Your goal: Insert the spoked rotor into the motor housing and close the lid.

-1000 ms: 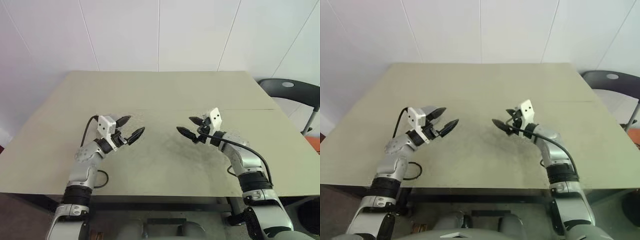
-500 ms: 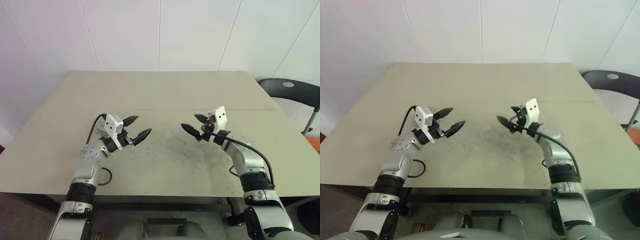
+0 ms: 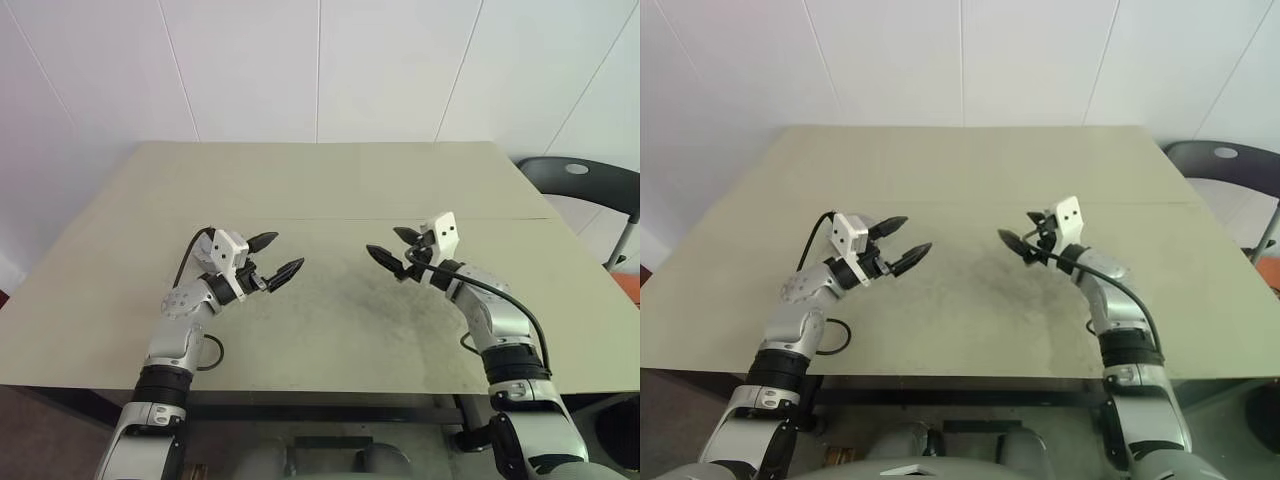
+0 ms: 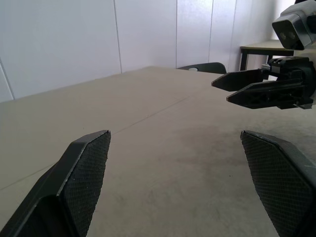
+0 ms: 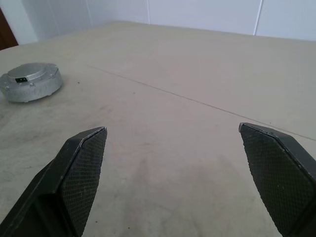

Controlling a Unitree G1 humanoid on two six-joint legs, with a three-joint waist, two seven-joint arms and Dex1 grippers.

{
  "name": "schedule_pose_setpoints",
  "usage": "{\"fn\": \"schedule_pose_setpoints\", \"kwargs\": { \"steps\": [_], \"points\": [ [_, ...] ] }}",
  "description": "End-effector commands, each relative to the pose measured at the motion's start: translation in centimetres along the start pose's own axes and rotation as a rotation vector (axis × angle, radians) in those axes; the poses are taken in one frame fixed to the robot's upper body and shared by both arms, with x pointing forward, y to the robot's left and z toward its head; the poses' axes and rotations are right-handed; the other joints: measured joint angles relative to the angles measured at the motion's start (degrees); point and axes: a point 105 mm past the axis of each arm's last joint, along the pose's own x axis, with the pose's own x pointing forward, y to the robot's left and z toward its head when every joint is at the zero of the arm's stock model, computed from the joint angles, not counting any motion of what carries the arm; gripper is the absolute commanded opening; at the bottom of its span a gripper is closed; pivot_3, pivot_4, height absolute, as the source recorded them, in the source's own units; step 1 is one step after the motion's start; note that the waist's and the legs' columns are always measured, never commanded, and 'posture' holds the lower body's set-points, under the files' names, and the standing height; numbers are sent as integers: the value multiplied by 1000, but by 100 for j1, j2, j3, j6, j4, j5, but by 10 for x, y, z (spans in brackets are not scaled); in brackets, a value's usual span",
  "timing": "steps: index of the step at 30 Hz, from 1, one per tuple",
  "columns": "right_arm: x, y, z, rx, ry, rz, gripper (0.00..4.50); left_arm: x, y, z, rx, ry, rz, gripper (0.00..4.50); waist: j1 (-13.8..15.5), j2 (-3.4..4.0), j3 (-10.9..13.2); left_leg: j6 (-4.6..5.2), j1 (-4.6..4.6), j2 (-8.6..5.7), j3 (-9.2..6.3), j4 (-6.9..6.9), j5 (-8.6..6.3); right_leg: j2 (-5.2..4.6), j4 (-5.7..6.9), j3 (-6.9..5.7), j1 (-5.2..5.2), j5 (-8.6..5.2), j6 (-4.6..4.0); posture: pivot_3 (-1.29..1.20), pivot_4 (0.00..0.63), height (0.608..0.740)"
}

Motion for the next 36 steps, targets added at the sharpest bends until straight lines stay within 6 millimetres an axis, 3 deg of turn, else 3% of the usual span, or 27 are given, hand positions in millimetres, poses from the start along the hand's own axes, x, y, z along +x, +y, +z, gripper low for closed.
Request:
{"fn": "schedule_pose_setpoints", "kwargs": {
  "steps": [1, 23, 36],
  "points": [
    [-5, -6, 20, -37, -68, -25, 4488, 4, -1, 8, 35, -19, -26, 4500, -2, 0, 0, 0, 0, 0, 0, 0, 0, 0, 0, 0, 0, 0, 0, 0, 0, 740],
    [-15, -11, 19, -47, -75, -76, 4488, 14, -4, 3, 36, 0, -70, 4500, -1, 1, 0, 1, 0, 0, 0, 1, 0, 0, -1, 0, 2, 0, 0, 0, 0, 740],
    [-7, -10, 22, -55, -82, -63, 4488, 9, -1, 3, 41, 3, -50, 4500, 2, 2, 1, 1, 0, 0, 0, 1, 0, 0, -1, 0, 2, 0, 0, 0, 0, 740]
  ]
}}
